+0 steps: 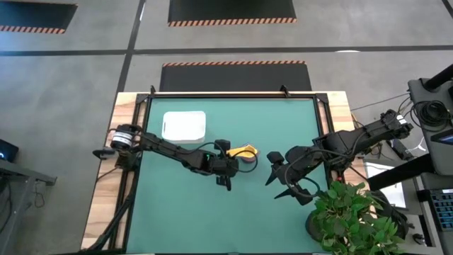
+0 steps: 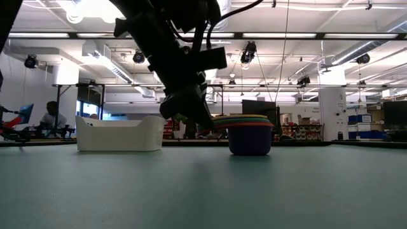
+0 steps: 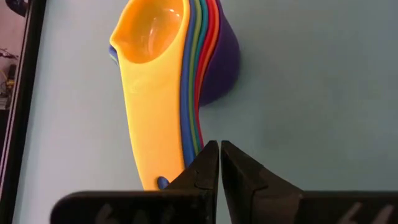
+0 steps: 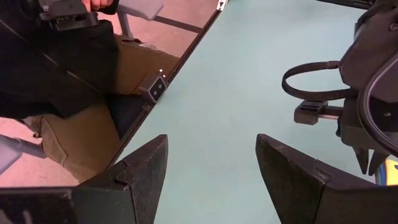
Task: Nest measuring cups in basket
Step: Stack the yellow measuring cup on top of the blue measuring cup
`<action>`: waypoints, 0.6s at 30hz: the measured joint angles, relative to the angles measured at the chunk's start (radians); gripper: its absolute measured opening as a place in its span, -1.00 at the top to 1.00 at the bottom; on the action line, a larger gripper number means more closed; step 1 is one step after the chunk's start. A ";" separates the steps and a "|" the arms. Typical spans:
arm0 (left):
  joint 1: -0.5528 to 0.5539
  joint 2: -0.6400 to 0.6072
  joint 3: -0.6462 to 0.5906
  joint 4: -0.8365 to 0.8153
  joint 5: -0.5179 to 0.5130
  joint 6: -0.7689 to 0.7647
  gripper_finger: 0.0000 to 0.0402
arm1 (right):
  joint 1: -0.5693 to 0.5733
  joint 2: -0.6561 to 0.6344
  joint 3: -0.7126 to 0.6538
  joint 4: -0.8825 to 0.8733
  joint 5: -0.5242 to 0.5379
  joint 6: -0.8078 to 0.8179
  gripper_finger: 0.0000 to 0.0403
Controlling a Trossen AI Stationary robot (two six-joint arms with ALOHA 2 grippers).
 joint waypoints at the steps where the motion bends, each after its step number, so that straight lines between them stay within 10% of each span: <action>1: -0.001 0.000 0.000 0.000 0.000 -0.001 1.00 | 0.000 0.000 0.000 0.000 0.000 0.000 -0.15; 18: -0.008 -0.018 0.002 -0.082 -0.081 -0.026 1.00 | 0.000 0.000 0.000 0.000 0.000 0.001 -0.15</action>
